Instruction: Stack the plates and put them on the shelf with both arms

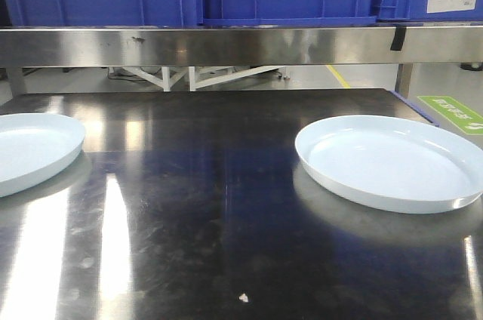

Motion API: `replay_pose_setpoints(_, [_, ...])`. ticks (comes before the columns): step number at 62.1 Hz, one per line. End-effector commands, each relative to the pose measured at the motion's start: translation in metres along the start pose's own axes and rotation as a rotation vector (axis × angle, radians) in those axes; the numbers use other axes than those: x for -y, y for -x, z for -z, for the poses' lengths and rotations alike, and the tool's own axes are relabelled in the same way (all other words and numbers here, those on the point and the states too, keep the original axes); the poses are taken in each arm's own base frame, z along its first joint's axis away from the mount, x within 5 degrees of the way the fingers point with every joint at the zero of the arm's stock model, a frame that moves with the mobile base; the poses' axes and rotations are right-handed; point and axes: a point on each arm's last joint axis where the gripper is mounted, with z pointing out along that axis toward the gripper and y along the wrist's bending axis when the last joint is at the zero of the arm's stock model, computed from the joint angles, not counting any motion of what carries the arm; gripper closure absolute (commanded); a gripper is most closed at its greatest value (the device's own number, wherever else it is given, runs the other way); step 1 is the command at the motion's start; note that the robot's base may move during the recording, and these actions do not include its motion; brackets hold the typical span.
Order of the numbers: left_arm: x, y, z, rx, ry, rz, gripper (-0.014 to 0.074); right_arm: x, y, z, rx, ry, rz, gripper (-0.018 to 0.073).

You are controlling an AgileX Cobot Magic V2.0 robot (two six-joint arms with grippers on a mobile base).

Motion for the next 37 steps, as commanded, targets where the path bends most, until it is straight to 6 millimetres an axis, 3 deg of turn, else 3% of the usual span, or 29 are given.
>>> replay_pose_setpoints(1, [0.0009, 0.0018, 0.0005, 0.081, -0.019, 0.009, 0.0505, -0.0017, 0.014, 0.0031, 0.121, 0.01, 0.013, 0.0503])
replay_pose_setpoints(37, [0.0009, 0.0018, 0.0005, 0.081, -0.018, 0.005, 0.0505, -0.0017, 0.014, 0.0031, 0.121, 0.01, 0.013, 0.0503])
